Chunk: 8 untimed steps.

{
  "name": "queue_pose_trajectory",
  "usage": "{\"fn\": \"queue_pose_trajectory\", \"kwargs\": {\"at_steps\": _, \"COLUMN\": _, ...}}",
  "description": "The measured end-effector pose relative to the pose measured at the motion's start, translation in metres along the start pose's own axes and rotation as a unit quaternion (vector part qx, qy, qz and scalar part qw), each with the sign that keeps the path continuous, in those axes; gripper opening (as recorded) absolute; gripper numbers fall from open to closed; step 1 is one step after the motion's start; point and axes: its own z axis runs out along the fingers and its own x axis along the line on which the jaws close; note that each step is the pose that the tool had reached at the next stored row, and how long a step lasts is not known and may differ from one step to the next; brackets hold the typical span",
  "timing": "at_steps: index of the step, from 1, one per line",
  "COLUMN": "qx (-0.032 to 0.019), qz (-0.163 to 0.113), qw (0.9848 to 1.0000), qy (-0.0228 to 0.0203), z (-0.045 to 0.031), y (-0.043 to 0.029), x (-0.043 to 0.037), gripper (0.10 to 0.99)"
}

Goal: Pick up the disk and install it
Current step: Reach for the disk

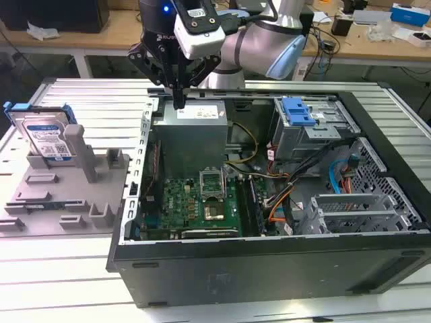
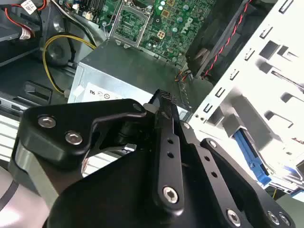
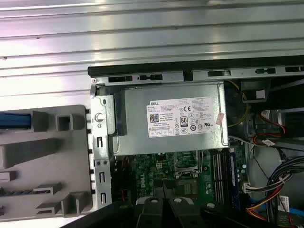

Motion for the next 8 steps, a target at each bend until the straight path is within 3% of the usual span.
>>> {"fn": "queue_pose_trajectory", "kwargs": {"at_steps": 8, "qx": 0.0, "qz": 0.0, "qw": 1.0, "qy": 0.0, "z": 0.0, "y": 0.0, "x": 0.0, "gripper": 0.106}}
